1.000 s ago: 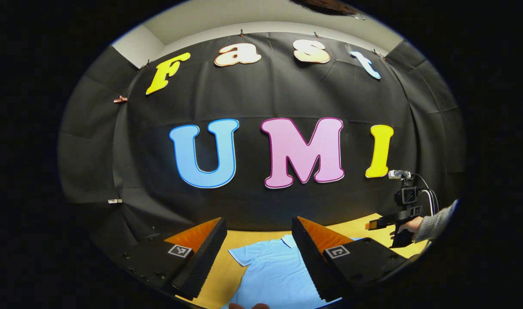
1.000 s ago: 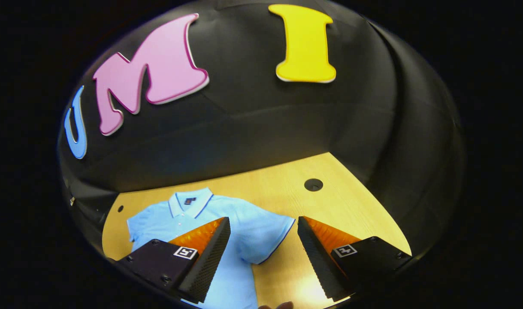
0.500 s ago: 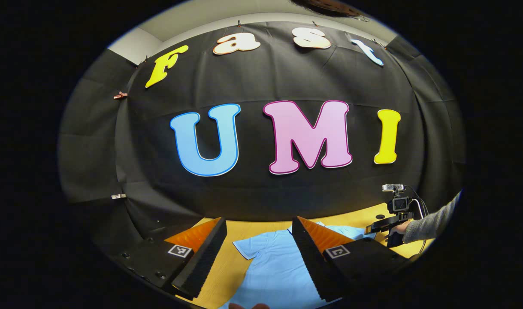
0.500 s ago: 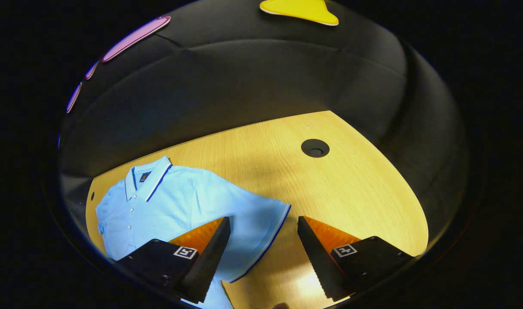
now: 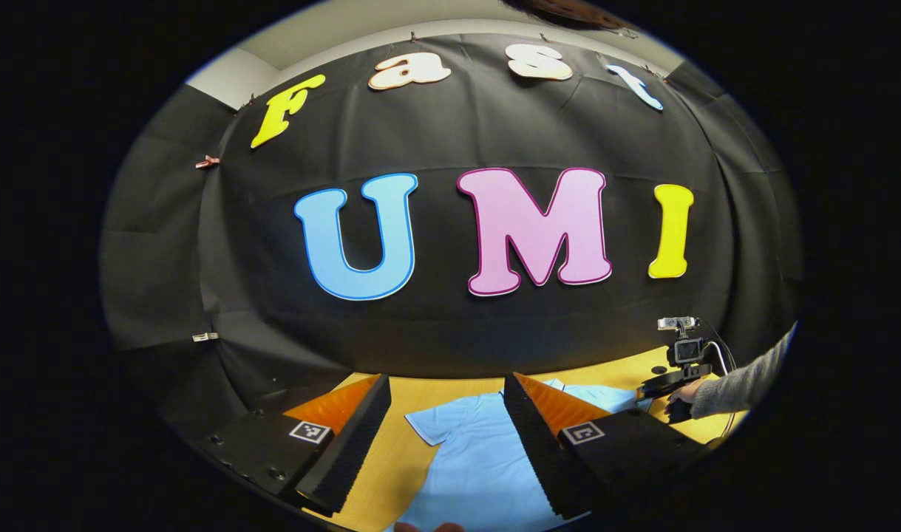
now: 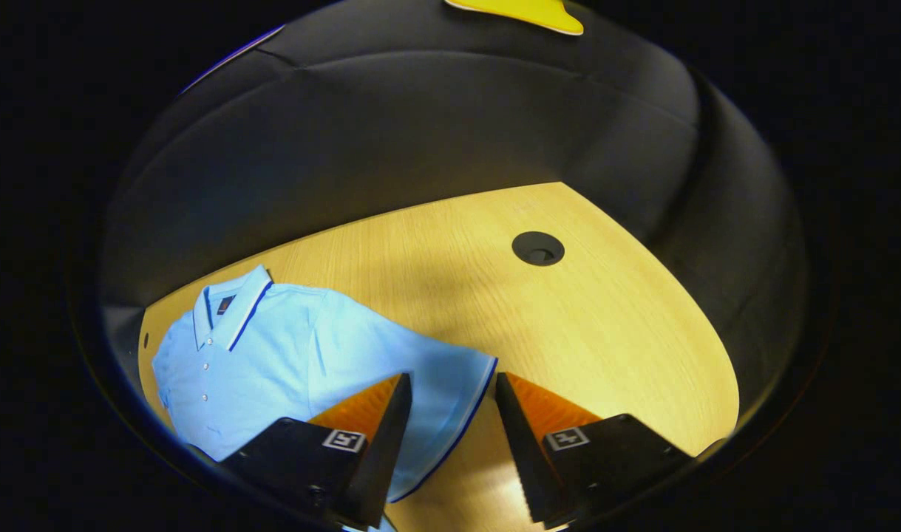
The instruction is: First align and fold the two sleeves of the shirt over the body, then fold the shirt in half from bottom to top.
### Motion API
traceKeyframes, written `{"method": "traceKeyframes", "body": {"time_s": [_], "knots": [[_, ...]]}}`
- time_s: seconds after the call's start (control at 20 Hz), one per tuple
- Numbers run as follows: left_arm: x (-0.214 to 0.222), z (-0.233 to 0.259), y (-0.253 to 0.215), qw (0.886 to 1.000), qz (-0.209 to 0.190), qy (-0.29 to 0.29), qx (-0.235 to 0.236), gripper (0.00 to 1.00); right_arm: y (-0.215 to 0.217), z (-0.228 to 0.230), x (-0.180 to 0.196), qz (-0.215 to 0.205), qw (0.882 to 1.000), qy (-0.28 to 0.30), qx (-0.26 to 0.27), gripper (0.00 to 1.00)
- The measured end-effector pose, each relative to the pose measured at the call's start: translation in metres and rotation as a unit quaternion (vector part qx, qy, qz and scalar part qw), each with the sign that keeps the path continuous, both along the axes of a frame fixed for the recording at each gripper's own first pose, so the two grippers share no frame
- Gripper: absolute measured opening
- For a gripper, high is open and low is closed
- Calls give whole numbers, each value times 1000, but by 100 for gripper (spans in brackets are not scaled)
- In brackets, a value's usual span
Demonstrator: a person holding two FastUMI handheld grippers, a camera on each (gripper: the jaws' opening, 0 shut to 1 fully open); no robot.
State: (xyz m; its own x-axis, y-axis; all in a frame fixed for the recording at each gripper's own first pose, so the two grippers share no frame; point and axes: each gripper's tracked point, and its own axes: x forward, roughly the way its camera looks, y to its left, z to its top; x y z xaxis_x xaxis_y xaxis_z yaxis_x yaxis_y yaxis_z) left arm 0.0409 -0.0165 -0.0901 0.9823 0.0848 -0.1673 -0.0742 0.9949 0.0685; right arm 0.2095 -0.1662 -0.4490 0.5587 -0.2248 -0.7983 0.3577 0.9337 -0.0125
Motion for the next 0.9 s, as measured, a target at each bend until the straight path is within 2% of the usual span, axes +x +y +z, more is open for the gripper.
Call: {"method": "traceKeyframes", "body": {"time_s": [0.1,0.15,0.2,0.25,0.35,0.55,0.7,0.9], "knots": [[0,-1,3,1000,1,2,0,98,1,-2,2,-3,1000,4,-4,31],[0,-1,5,1000,2,2,0,98,2,-1,2,-5,1000,8,-1,31],[-1,-1,7,1000,3,3,0,98,6,1,2,-4,1000,13,7,24],[-1,-2,10,1000,4,4,1,98,9,0,4,-1,1000,14,9,10],[-3,-2,14,1000,7,4,1,98,11,1,6,9,1000,11,7,5],[-8,-1,25,1000,11,2,-2,98,34,29,25,39,999,-36,-6,5],[-13,-1,35,1000,14,1,-5,98,84,53,40,75,995,-65,12,5],[-23,1,55,1000,25,-1,-13,98,172,70,51,143,986,-81,30,5]]}}
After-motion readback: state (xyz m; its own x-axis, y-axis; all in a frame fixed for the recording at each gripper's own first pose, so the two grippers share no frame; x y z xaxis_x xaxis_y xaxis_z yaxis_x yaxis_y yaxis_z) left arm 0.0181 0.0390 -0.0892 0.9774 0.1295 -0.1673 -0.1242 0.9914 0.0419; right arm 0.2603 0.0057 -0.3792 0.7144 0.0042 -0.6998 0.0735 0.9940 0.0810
